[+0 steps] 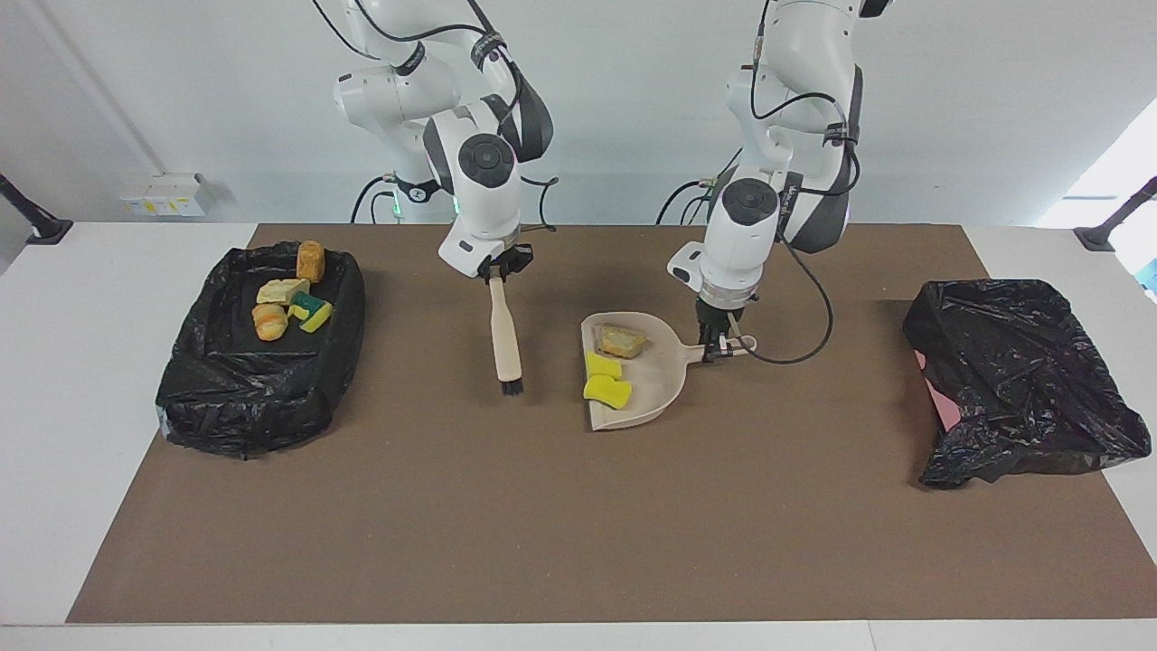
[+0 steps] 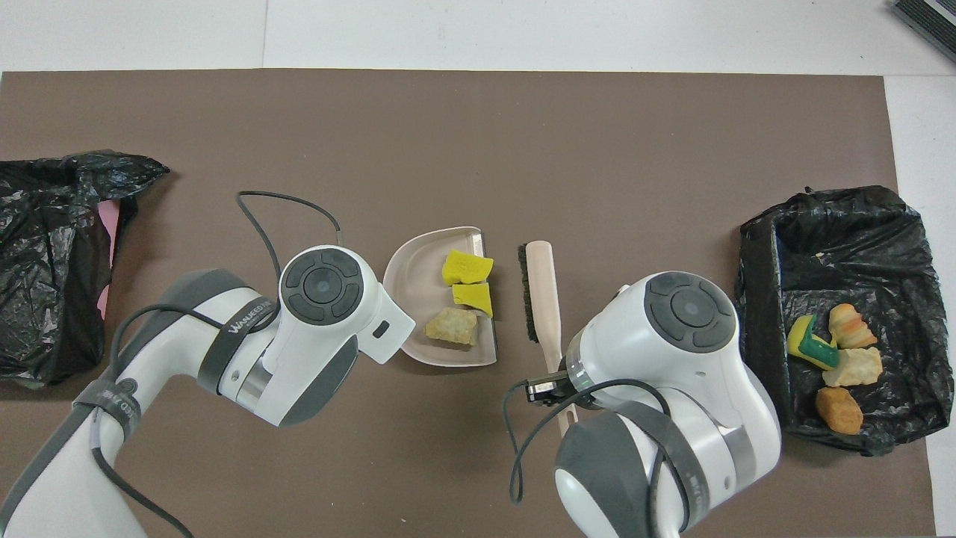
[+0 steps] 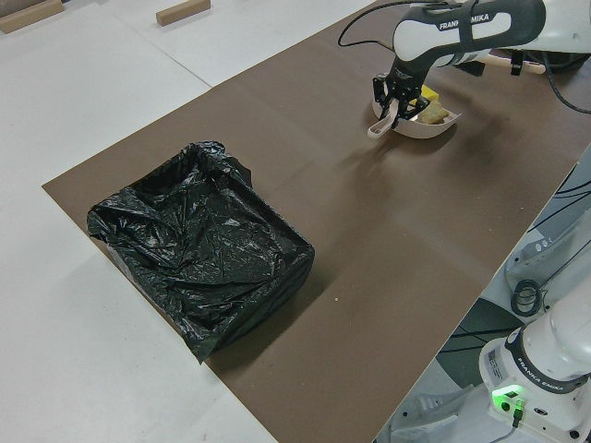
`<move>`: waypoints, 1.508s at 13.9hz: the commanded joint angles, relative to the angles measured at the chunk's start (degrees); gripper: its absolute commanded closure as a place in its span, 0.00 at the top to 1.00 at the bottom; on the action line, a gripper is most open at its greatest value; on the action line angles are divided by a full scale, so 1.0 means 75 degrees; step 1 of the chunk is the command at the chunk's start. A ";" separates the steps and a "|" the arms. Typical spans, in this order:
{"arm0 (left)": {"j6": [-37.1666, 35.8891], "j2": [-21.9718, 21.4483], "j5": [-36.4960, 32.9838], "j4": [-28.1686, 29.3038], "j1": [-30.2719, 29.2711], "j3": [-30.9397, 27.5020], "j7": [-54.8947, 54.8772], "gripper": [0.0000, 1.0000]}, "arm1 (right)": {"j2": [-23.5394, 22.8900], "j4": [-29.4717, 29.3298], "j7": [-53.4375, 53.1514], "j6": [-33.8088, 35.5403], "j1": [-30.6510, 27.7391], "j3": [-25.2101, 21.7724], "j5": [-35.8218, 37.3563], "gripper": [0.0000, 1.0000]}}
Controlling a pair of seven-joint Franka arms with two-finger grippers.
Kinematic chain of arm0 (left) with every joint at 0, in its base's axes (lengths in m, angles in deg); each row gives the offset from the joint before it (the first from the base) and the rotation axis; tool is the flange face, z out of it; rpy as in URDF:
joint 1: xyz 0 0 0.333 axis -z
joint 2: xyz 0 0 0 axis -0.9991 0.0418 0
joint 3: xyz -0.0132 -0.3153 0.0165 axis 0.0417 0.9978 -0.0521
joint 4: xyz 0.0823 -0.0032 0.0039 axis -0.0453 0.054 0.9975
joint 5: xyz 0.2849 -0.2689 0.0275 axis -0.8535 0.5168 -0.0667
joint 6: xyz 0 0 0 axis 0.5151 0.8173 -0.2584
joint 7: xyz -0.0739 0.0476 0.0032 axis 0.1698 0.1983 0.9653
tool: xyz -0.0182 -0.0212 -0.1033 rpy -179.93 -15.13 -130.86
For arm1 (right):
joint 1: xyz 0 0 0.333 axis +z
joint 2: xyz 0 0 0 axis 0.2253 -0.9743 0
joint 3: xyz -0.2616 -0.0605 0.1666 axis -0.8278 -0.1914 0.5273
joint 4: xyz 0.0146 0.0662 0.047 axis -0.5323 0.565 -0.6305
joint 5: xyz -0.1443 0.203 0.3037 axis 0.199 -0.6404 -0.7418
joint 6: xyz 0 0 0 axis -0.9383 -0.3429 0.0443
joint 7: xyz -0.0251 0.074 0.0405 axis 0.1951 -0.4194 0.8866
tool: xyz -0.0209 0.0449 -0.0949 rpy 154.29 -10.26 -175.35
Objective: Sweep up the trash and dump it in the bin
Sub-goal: 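Sweep the sponges and bread into the dustpan with the right gripper's brush, then carry the loaded dustpan to the far bag while the right gripper drops the brush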
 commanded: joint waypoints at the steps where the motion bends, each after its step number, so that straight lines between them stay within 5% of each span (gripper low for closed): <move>1: -0.0067 0.0155 0.0258 -0.0386 -0.0496 0.0022 -0.0601 0.00 | 0.0157 0.0458 -0.1084 -0.0366 0.0264 0.0129 0.0100 0.00; 8: -0.1858 0.0178 0.1055 -0.1721 -0.1844 0.0022 -0.2346 0.00 | 0.0990 0.1338 -0.2273 -0.0928 0.1986 0.0153 -0.2007 0.00; 11: -0.2749 0.0155 0.1009 -0.2423 -0.2500 -0.0002 -0.2944 0.00 | 0.0932 0.1945 -0.2834 -0.1886 0.2631 0.0153 -0.2045 0.00; 16: -0.3629 0.0143 0.0775 -0.3210 -0.3823 -0.0049 -0.4091 0.00 | 0.0932 0.2042 -0.3222 -0.1843 0.2703 0.0153 -0.2045 0.00; 21: -0.3444 0.0155 0.0108 -0.3328 -0.5019 -0.0072 -0.5521 0.00 | 0.0873 0.2042 -0.3212 -0.1890 0.2692 0.0153 -0.2139 0.00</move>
